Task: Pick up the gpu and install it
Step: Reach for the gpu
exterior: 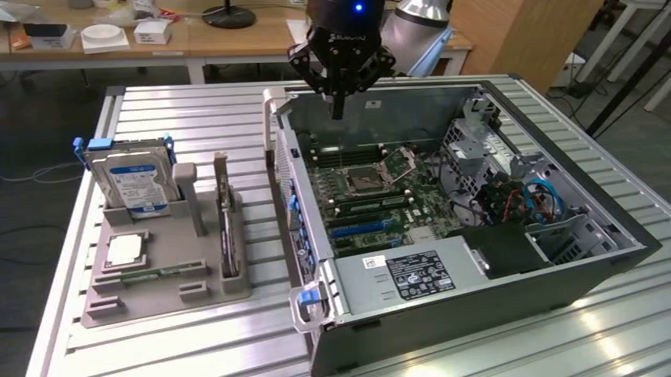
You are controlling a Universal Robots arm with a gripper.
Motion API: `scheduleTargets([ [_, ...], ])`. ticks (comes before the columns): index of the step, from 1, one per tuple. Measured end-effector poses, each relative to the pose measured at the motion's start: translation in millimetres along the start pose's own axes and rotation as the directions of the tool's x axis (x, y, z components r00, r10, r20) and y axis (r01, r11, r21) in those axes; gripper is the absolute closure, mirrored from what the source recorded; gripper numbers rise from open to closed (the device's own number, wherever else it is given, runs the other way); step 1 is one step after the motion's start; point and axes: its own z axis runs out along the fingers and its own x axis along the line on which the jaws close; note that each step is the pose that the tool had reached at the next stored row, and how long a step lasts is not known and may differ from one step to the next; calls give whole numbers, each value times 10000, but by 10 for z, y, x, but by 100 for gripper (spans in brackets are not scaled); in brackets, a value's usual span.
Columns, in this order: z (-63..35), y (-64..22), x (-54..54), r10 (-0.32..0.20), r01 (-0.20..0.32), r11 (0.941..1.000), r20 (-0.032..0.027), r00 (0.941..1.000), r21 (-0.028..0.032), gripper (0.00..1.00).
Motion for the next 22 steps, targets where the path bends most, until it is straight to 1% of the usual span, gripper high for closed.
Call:
scheduleTargets([
  [8, 3, -13, 169, 0, 0, 10000, 0, 10000, 0, 89],
  [22, 14, -35, 504, 0, 0, 10000, 0, 10000, 0, 89],
])
